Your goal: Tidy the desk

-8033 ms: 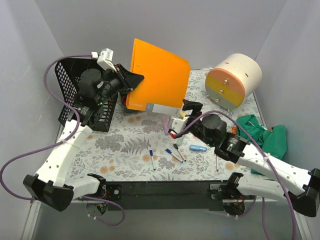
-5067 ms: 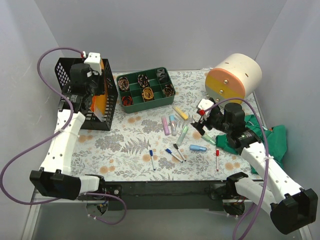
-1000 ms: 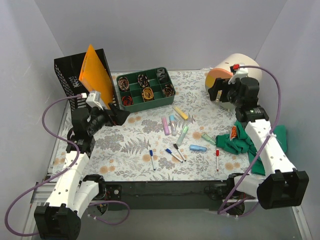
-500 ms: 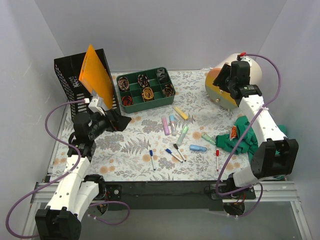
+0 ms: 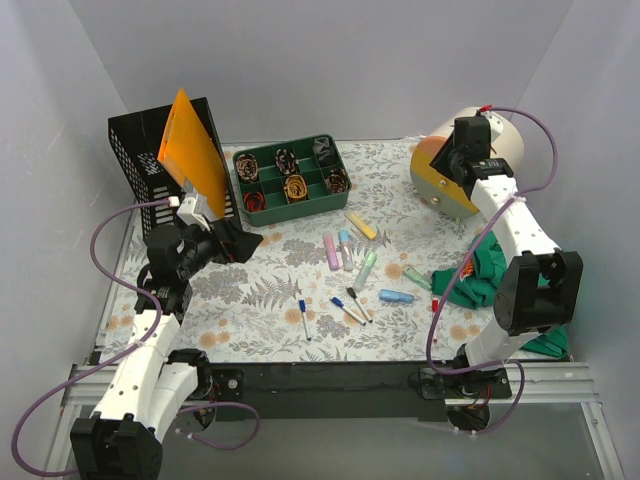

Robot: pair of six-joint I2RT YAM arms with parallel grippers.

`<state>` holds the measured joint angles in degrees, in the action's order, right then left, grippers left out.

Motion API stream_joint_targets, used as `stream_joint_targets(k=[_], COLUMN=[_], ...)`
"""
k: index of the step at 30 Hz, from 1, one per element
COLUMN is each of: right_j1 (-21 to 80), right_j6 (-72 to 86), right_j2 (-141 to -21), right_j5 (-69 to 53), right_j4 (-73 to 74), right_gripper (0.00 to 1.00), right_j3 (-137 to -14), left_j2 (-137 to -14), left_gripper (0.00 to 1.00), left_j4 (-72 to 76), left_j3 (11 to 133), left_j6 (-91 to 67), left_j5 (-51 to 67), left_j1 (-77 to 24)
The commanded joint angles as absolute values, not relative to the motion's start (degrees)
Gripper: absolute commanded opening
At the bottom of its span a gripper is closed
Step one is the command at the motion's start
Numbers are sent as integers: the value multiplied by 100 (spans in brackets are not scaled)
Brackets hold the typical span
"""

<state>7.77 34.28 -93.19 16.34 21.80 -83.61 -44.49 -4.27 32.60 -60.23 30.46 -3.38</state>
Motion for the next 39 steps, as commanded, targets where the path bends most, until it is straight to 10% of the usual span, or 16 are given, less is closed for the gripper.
stream_joint_targets(k=[1, 23, 39], right_j1=[677, 589, 527], right_j6=[3524, 3885, 4087], right_j2=[-9360, -9369, -9396], right_j5=[2021, 2364, 2128], right_j4=[2101, 1758, 1688], right_gripper=[46, 55, 31], right_j3=[-8666, -8551, -8412], left_j2=[-4438, -4465, -4491], left_gripper=[98, 98, 98], left_j4=[-439, -492, -510], left_j3=[3269, 3296, 3296], left_j6=[-5941, -5915, -5906], left_j5=[3014, 2936, 2909], left_j1=[-316, -316, -316])
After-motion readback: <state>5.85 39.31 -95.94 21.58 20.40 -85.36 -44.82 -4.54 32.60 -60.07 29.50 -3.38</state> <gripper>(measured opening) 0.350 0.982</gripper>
